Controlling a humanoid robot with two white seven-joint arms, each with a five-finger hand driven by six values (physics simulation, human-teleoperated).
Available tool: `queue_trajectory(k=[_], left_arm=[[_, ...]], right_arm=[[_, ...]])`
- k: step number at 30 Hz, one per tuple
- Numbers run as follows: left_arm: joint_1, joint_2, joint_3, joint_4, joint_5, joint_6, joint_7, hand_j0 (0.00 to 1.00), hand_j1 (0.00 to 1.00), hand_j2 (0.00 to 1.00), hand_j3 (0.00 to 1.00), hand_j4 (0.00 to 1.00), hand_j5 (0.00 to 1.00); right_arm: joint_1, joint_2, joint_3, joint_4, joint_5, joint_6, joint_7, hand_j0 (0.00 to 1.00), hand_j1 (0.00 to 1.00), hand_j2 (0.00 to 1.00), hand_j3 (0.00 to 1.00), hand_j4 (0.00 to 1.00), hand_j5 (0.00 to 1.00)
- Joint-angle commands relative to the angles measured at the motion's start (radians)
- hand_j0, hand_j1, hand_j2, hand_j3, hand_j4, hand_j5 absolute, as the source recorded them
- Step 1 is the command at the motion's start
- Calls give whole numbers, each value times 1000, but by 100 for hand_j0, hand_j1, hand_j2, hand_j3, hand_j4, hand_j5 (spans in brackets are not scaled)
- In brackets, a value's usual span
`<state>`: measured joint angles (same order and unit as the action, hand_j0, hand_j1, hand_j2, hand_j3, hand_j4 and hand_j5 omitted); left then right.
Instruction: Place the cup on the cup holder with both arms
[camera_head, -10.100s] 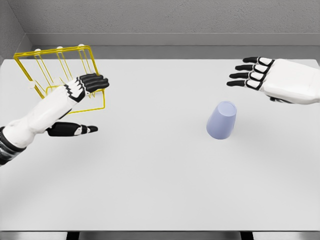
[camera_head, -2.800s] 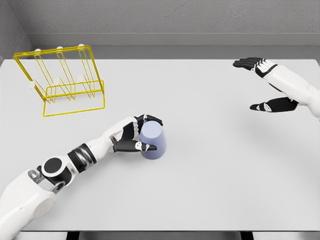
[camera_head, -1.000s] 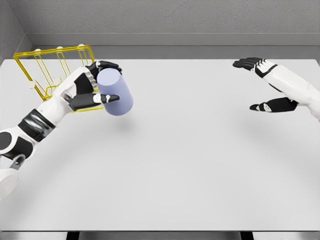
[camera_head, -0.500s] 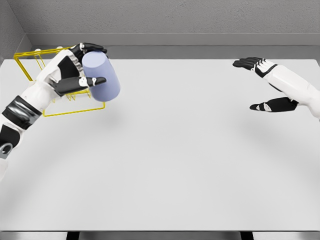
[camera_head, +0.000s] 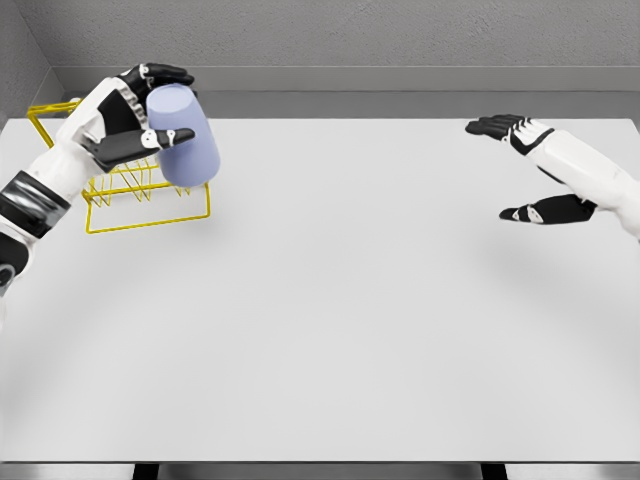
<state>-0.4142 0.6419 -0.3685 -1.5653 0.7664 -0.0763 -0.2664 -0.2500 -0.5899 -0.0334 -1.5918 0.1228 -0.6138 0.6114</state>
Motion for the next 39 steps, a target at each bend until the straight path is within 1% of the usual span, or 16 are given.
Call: queue_trajectory(k=[1,6,13,18,21,26,28,36,39], left_arm=[[-5,1,0,18,5,0,0,63,63,63,63,63,63],[-25,-1,0,37,5,0,0,63,63,63,63,63,63],[-64,-1,0,99,24,0,0,63,63,63,63,63,63],[-69,-4,0,100,22,0,0,63,63,63,63,63,63],[-67,-2,0,100,22,0,0,70,70,70,70,70,70],[-67,-1,0,100,21,0,0,93,93,93,93,93,93],[-66,-1,0,100,21,1,0,97,97,97,97,97,97],[-67,-1,0,99,19,0,0,97,97,97,97,97,97],[-67,-1,0,96,19,0,-2,99,99,99,99,99,99]], right_arm=[[0,-1,1,0,-8,3,-1,100,100,100,100,100,100],[-2,-1,0,1,-8,3,-1,100,100,100,100,100,100],[0,-1,1,0,-8,3,-1,100,100,100,100,100,100],[-2,-1,1,0,-8,3,-1,100,100,100,100,100,100],[-2,-1,1,0,-8,3,-1,100,100,100,100,100,100],[0,-1,1,0,-8,3,-1,100,100,100,100,100,100],[0,-1,0,0,-8,3,-1,100,100,100,100,100,100],[0,-1,0,0,-8,3,-1,100,100,100,100,100,100],[-2,-1,0,1,-8,3,-1,100,100,100,100,100,100]])
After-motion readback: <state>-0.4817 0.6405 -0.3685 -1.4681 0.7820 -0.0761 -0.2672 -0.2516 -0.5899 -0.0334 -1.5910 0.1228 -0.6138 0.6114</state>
